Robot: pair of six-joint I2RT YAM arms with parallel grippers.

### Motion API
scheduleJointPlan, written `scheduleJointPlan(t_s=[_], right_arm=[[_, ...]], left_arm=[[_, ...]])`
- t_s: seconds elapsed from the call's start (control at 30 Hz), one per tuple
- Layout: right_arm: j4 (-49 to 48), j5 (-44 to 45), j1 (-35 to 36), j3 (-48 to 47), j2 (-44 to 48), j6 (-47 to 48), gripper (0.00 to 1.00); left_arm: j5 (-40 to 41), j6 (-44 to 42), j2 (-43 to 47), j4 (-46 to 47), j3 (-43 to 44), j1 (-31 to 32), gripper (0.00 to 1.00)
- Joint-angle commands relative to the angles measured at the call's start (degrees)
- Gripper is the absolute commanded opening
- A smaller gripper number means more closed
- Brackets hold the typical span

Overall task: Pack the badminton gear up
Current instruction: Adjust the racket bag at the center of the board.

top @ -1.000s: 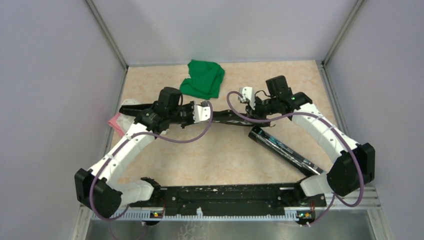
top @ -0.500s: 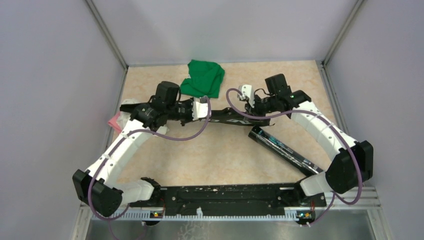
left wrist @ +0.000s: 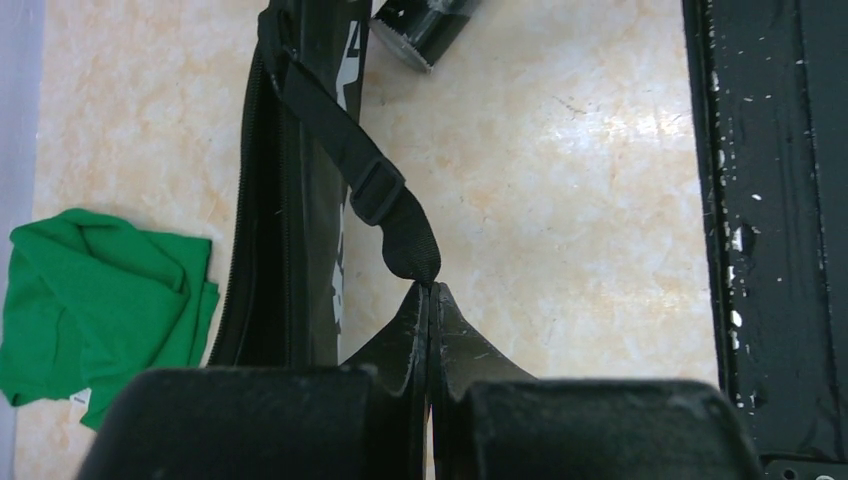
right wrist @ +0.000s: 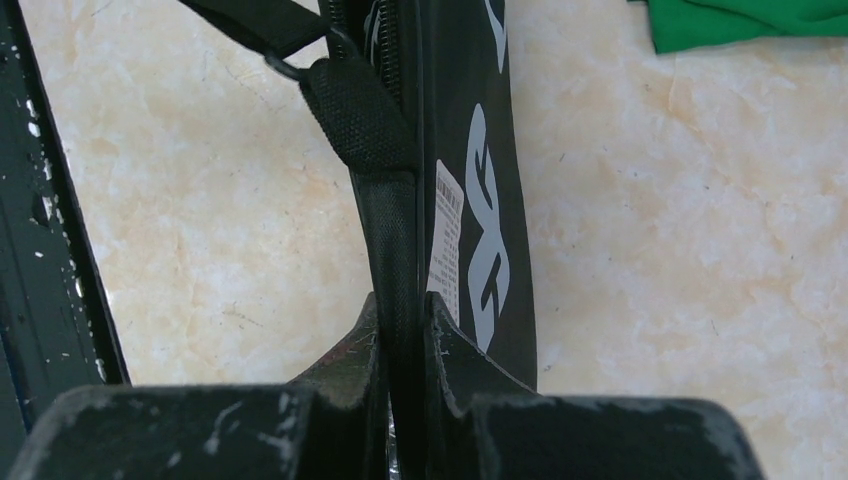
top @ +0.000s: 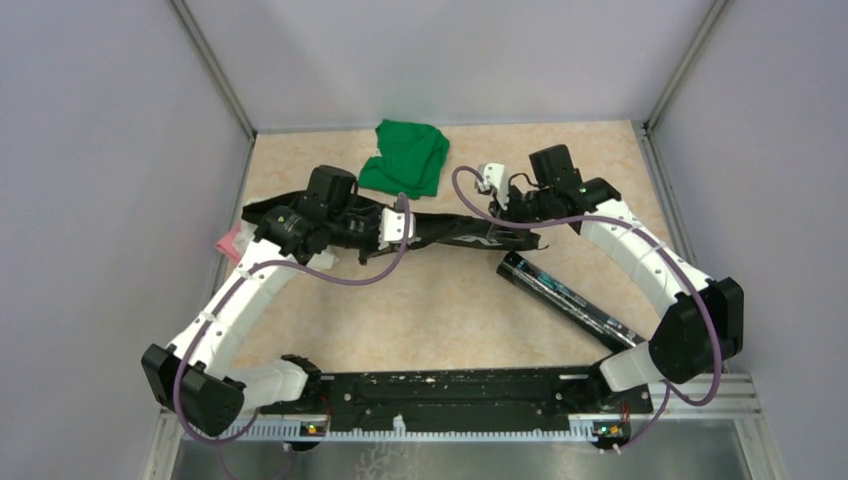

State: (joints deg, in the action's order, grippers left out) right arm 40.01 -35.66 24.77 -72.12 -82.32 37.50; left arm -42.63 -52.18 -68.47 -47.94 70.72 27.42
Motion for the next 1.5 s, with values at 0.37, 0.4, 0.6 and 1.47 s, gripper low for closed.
scheduleJointPlan(t_s=[0.37,0.4,0.6,1.47], right_arm=[[-7.1,6.5,-0.4,-5.0,-3.2,-10.7,0.00],[-6.9,6.7,-0.3,-5.2,-3.4,-10.7,0.00],[-6.7,6.7,-0.3,-5.0,-3.5,-9.2,0.00],[-2.9,1.0,-0.7,-6.1,-3.2,-2.6,0.00]], left_arm=[[-8.4,-1.7,-3.2,4.5,-7.4,5.0,0.08],[-8.2,-1.8,-3.7,5.0,-7.7,5.1,0.09],[-2.2,-0.6,-5.4,8.9,-8.0,5.4,0.49],[8.5,-2.2,2.1,2.5,2.9,3.2,0.99]])
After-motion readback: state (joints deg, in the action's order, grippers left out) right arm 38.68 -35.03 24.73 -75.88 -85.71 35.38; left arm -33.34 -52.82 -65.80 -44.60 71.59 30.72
